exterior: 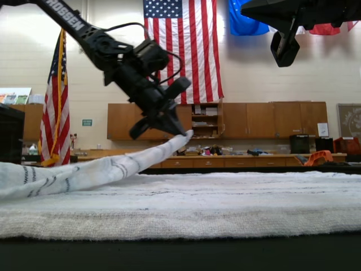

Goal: Fold the towel

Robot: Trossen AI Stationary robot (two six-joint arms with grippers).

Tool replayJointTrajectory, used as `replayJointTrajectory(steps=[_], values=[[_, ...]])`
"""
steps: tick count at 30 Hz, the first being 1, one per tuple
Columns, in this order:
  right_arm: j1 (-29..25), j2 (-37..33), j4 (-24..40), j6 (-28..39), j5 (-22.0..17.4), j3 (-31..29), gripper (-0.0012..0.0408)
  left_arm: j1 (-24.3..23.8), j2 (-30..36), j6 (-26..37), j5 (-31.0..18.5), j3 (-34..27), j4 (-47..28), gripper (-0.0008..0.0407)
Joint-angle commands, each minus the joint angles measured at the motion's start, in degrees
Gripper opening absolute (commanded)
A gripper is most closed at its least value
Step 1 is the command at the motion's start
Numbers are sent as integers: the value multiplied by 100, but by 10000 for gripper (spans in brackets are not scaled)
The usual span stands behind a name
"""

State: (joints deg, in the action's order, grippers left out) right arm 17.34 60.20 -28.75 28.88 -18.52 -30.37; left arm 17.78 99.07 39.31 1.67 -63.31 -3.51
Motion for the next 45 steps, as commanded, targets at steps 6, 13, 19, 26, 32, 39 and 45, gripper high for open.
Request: replayJointTrajectory(steps=[6,13,19,26,32,39,45], values=[[2,2,-4,4,2,0,1,-168,634,-74,15,-841,7,0],[2,0,-179,-2,4,0,1,-192,1073,-79,70,-1635,-4,0],[2,0,-168,-2,4,0,1,-221,1174,-76,101,-2035,-72,0],[2,0,-199,-26,4,0,0,-258,1172,-63,103,-2098,-66,0],[13,0,-304,-107,4,0,0,-264,1172,-101,92,-2090,61,0],[13,0,-304,-107,4,0,-1,-264,1172,-146,87,-2090,22,0],[13,0,-302,-107,4,0,-1,-264,1172,-164,-66,-2090,-7,1]])
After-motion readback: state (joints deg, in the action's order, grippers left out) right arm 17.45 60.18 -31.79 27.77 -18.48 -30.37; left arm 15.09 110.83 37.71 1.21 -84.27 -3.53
